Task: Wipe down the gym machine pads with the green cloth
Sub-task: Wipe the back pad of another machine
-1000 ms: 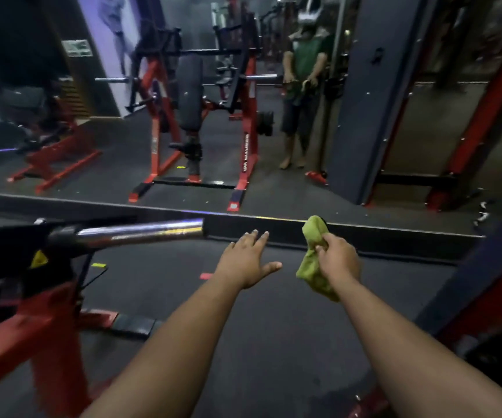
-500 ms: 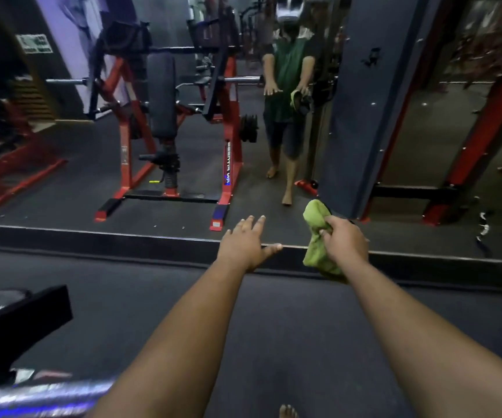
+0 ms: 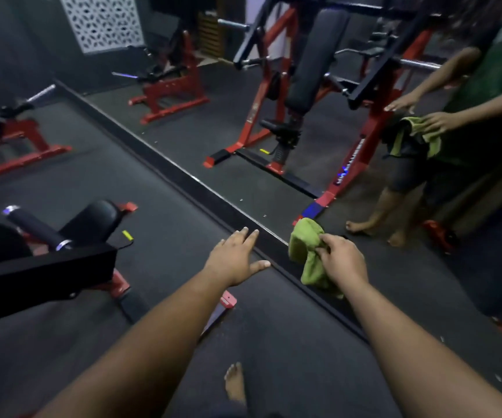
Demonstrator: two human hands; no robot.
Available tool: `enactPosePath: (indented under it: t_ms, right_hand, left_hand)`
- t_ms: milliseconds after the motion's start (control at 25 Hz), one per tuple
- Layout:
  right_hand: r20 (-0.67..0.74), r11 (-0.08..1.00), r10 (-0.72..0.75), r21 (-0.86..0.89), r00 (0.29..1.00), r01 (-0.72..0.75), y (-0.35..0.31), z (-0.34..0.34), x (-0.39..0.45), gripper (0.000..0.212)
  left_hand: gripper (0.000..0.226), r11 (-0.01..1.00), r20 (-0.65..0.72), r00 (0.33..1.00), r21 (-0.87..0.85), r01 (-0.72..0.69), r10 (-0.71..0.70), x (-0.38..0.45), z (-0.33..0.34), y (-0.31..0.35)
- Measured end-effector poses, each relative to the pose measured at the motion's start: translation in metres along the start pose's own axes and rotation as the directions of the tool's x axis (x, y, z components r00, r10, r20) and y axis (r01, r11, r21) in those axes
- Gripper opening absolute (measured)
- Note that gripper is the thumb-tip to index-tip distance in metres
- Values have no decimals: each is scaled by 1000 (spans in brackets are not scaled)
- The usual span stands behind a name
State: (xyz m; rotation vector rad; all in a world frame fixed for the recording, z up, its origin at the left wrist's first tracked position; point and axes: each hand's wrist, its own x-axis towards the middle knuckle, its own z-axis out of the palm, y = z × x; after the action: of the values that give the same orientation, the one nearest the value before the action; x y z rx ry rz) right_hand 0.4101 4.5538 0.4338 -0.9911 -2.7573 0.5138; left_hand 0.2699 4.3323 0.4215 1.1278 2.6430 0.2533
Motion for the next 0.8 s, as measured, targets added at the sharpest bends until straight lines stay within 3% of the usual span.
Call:
enactPosePath:
  t_ms: [280,520,640,800]
  right_hand:
    - [138,974,-225,48,965,220,-101,82,158,28]
    - [179,921,-389,74,904,382,-185,103,282,26]
    - [198,873,-488,114,850,475,-238,115,342,25]
    - [221,766,-643,177,734,618,-309,145,414,19]
  left_hand:
    - [93,965,-23,966,-43,258,-259,104,-13,-103]
    - [93,898,-84,896,-104,427,-436,173,-53,-174]
    - [92,840,-88,836,-112,532,-541,198,-74,-211]
    - [92,717,-116,707,-138,684,-697,228,-92,-261]
